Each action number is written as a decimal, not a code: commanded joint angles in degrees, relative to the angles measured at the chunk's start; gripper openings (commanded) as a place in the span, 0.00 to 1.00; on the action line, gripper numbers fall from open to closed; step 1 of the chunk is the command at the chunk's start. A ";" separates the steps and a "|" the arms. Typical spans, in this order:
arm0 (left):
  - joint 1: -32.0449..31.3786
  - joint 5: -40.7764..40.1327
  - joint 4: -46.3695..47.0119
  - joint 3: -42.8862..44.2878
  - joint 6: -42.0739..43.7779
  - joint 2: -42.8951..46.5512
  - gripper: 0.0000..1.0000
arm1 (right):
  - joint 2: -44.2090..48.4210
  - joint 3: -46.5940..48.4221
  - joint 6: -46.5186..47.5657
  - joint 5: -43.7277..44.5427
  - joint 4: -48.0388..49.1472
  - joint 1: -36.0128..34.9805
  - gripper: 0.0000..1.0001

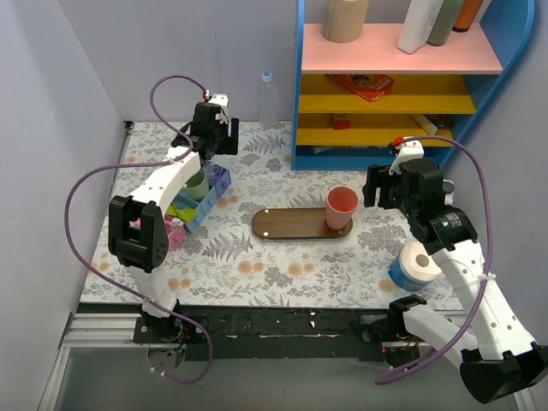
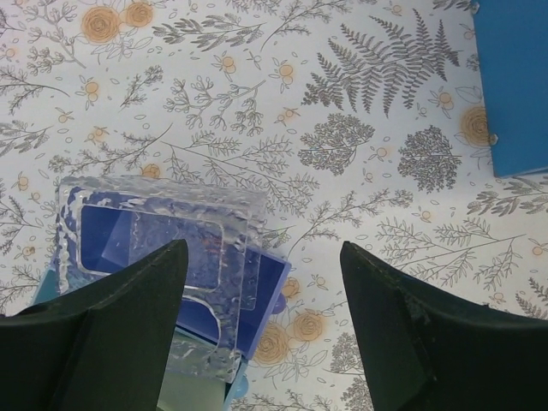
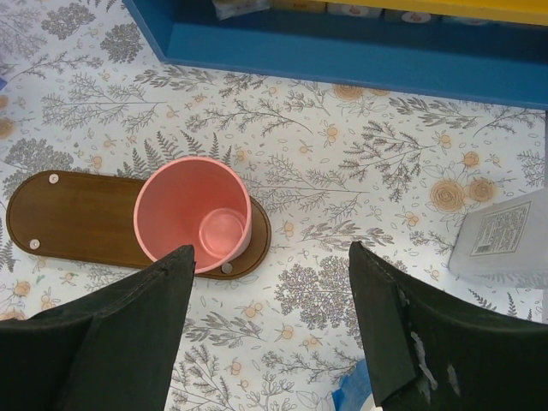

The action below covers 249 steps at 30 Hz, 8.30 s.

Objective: Prepare toiletry sets of a toothbrush and toothpaste on the tray

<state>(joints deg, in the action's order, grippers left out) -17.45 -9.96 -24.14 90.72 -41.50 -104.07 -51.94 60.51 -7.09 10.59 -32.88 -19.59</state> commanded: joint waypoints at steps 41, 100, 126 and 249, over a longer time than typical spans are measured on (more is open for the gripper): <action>1.63 -3.49 -2.40 3.59 -0.16 -4.56 0.24 | -0.35 -1.98 0.24 0.66 1.95 0.00 0.79; -13.66 -10.17 -28.06 29.78 -15.98 -9.92 0.00 | 2.55 -3.56 0.24 1.63 3.09 0.00 0.79; -31.67 -17.73 -50.47 31.98 -38.39 -16.86 0.00 | 10.63 -6.28 1.56 2.33 2.38 0.00 0.79; -0.04 -7.36 17.29 -26.12 -9.74 28.66 0.86 | -43.24 18.32 -20.15 5.49 7.84 -34.81 0.49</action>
<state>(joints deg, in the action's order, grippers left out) -17.74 -15.92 -8.80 64.99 -52.29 -78.74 -94.37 75.16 -25.69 14.57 -25.58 -54.08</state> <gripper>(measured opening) 0.861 0.492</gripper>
